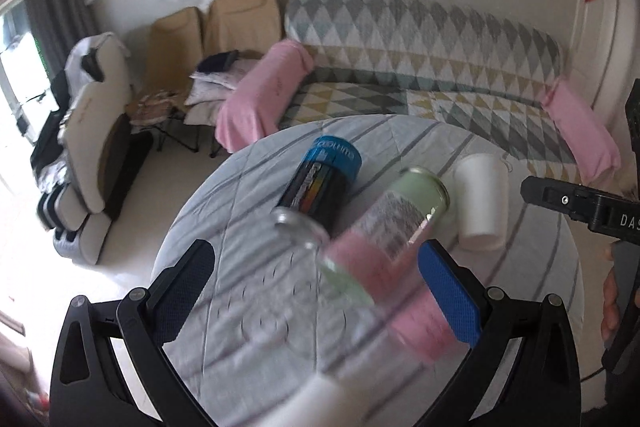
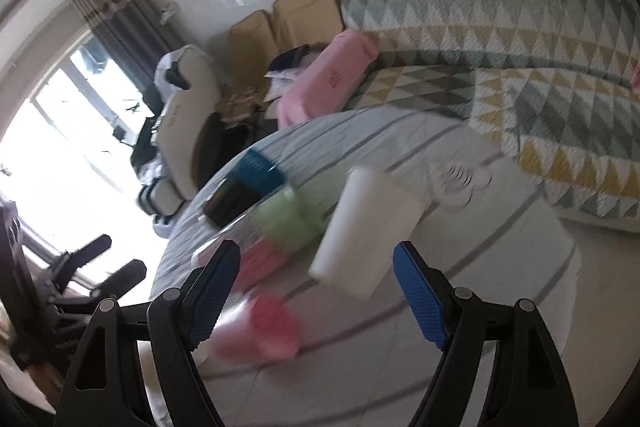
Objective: Flip cup upright
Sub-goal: 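Move the left tool toward the blue cup while the right tool approaches the white paper cup, then close the left tool on the blue cup while the right tool grasps the white paper cup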
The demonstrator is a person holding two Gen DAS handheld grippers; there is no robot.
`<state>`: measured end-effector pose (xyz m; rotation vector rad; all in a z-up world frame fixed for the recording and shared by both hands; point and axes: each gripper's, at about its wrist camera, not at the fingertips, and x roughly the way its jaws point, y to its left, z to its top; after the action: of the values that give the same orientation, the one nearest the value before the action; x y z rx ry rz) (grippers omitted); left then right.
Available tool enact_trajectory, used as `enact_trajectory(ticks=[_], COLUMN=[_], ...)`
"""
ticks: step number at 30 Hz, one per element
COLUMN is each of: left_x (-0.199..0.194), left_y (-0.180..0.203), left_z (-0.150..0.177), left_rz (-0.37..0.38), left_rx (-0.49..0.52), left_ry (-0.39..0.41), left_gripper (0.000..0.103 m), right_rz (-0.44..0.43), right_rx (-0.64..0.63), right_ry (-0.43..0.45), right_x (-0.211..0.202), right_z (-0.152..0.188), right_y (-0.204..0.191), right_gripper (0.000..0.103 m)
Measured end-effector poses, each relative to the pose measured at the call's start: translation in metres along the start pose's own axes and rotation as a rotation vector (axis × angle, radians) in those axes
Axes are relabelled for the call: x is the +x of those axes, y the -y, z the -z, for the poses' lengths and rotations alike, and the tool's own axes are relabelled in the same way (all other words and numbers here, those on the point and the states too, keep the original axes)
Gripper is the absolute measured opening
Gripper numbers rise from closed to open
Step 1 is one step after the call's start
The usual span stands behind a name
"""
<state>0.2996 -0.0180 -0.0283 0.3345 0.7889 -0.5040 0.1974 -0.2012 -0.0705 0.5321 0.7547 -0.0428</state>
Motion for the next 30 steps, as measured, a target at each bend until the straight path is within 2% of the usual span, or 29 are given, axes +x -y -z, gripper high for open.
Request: enact_trajectory(ticks=[4, 7, 9, 12, 16, 19, 20, 24, 27, 30], left_x=[0.035, 0.054, 0.059, 0.062, 0.071, 0.088, 0.095, 0.129, 0.157, 0.184], left_y=[-0.012, -0.022, -0.026, -0.030, -0.028, -0.027, -0.027, -0.019, -0.013, -0.013], left_z=[-0.034, -0.055, -0.064, -0.082, -0.103, -0.115, -0.117, -0.122, -0.122, -0.119], left_rz=[0.026, 0.049, 0.063, 0.097, 0.138, 0.155, 0.139, 0.165, 0.184, 0.211], left_rx=[0.029, 0.026, 0.018, 0.009, 0.040, 0.069, 0.075, 0.139, 0.183, 0.186], left_ry=[-0.091, -0.175, -0.220, -0.287, -0.417, -0.490, -0.515, -0.605, -0.670, -0.721], left_gripper=[0.103, 0.103, 0.103, 0.103, 0.103, 0.103, 0.103, 0.103, 0.103, 0.103], right_rz=[0.054, 0.141, 0.193, 0.211, 0.188, 0.205, 0.230, 0.332, 0.353, 0.329], right_rx=[0.059, 0.058, 0.051, 0.090, 0.140, 0.208, 0.227, 0.298, 0.391, 0.469], right_ry=[0.008, -0.020, -0.071, -0.148, -0.242, -0.307, -0.317, -0.373, -0.445, -0.498], right_x=[0.015, 0.025, 0.033, 0.040, 0.040, 0.041, 0.041, 0.049, 0.062, 0.072], right_z=[-0.022, -0.037, -0.047, -0.063, -0.081, -0.082, -0.082, -0.080, -0.073, -0.066], right_y=[0.007, 0.007, 0.008, 0.008, -0.001, 0.002, 0.003, 0.022, 0.040, 0.055], right_gripper=[0.080, 0.080, 0.080, 0.080, 0.080, 0.080, 0.080, 0.080, 0.080, 0.080])
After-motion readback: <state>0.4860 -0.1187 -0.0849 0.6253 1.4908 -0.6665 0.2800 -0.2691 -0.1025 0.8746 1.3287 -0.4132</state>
